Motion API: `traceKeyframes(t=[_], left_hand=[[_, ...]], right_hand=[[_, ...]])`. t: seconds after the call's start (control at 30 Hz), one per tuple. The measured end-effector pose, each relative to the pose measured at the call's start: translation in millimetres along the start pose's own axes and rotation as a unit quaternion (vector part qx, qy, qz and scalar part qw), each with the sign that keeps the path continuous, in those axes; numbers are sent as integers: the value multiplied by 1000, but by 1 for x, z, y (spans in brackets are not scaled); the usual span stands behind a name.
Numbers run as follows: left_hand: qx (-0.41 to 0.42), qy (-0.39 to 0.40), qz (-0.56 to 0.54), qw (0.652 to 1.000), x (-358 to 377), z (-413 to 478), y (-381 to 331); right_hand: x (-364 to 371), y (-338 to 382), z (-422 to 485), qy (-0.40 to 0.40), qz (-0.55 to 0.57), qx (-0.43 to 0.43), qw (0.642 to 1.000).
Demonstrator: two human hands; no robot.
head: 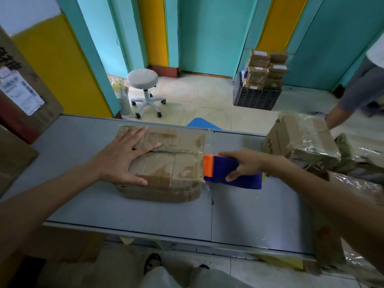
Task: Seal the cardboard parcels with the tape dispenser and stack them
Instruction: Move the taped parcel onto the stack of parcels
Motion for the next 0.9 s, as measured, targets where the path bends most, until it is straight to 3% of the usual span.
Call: traceKeyframes(t=[0.13,0.2,0.33,0.43,0.53,0.6,0.73,0.83,0.9], left_hand=[[0,10,25,1000,1,4,6],[46,1,50,998,-3,12,5],[84,-28,128,988,-33,28,7],[-24,-29,79,996,-50,31,-3],[-155,-85,-126,976,-60,32,-43],[-201,-62,-131,969,-39,37,-67],[-153,36,-27,987,11,46,-78],[-73,55,-113,989,5,45,-63],[-68,54,-99,991,2,41,-50]], right_hand=[[4,0,2,-35,-79,9,996],[1,-6,1,-50,-155,45,986],[-32,-13,-11,-90,-146,68,983],[-67,-12,-27,-130,-172,82,973],[-83,-7,-36,-162,-172,84,968],[-87,-4,-38,-173,-134,72,973],[-86,2,-40,-185,-82,31,979],[-82,4,-42,-187,-66,22,980],[-78,3,-37,-177,-67,28,981]])
Point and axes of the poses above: each hand's wrist, its own z-axis towards the middle knuckle, its own x-axis out of the palm, y = z × x, the point moved 6 cm from there along z, towards the middle knuckle, and after that the axes turned 8 degrees about -x, right-handed, at the moved point
